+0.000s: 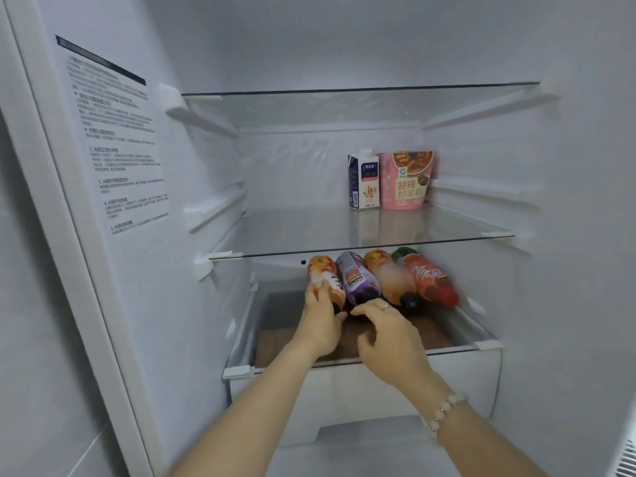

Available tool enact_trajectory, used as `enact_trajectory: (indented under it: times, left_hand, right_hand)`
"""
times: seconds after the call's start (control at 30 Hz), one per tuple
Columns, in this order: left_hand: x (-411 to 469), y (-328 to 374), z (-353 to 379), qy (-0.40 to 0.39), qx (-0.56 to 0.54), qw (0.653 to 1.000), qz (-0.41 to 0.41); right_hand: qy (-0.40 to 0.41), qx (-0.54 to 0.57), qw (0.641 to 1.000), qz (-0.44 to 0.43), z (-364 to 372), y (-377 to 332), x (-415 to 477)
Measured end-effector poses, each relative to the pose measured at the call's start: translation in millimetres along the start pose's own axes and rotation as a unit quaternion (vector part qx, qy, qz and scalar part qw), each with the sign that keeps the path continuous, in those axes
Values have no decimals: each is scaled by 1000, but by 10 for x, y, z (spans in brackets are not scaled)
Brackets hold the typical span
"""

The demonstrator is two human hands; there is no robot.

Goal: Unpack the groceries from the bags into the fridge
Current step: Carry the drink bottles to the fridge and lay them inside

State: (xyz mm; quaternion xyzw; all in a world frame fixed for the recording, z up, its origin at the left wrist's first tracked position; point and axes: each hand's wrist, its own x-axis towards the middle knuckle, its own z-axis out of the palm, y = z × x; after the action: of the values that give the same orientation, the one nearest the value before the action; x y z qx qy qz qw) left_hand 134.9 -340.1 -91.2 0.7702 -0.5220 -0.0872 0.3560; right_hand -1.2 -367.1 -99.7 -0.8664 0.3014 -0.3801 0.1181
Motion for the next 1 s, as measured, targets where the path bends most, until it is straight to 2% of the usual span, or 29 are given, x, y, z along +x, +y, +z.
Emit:
enact_trajectory:
  times: [0.23, 0.47, 0.7, 0.77, 0.9, 1.0]
  left_hand:
    - [139, -32, 2, 5, 11, 1000, 1]
    - [149, -64, -15, 3, 36, 999, 3]
    - [-33, -31, -124, 11, 115, 993, -27]
    - [-155, 2, -200, 36, 175, 984, -1]
    - [-408, 71, -280, 145, 275, 945, 99]
    - [-603, 144, -241, 165, 296, 936, 95]
  right_hand:
    - [23, -18, 999, 34, -47, 201, -55]
    - [-46, -70, 995, 52, -73, 183, -84]
    - [-89, -136, 984, 74, -267, 174, -111]
    - [-89, -158, 979, 88, -403, 200, -97]
    - [-71, -210, 969, 112, -668, 272, -79]
    - [-73, -265, 956, 102, -733, 239, -138]
